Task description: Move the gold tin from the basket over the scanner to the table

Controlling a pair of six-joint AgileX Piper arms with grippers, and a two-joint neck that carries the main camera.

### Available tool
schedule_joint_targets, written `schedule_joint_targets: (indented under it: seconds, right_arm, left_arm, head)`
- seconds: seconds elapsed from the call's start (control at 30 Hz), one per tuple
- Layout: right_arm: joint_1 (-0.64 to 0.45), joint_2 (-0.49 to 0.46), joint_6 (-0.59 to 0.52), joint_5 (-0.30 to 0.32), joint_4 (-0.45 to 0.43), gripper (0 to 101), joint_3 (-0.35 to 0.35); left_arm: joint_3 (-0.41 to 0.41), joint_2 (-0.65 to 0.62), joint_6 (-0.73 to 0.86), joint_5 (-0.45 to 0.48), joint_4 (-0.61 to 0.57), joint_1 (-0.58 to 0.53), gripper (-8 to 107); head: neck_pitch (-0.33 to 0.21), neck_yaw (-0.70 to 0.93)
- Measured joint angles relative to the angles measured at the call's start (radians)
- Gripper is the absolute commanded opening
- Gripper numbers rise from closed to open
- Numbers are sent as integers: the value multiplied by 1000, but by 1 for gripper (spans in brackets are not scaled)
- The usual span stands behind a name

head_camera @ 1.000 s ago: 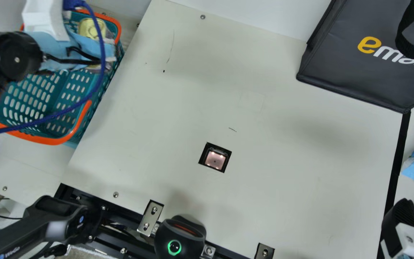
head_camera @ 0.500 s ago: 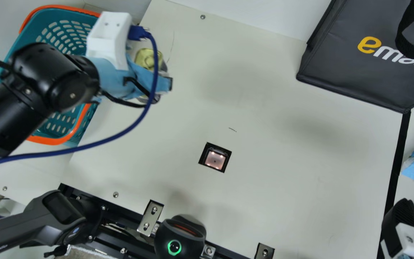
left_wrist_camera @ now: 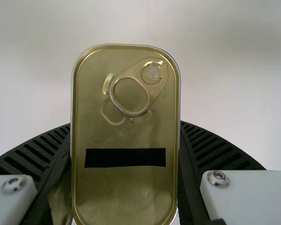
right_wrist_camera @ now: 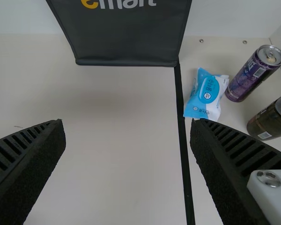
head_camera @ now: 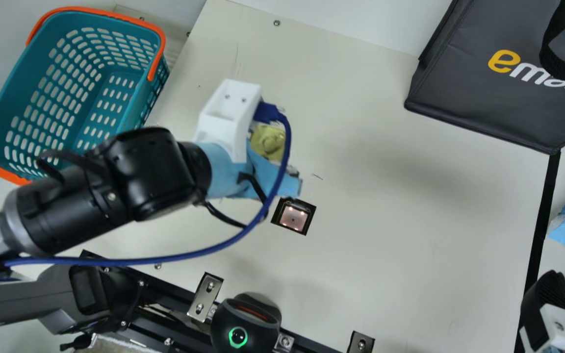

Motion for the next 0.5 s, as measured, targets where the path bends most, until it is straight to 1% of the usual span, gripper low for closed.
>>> schedule_joint_targets:
  seconds: [0.23,0.5]
  right_arm:
    - [0,0,0,0,0,95,0]
    - [0,0,0,-1,0,95,0]
  left_arm:
    - [40,16,-93,-29,17,-107,-8]
    - [128,26,-202,-104,62,-179,-8]
  head:
    - [0,0]
    - [0,0]
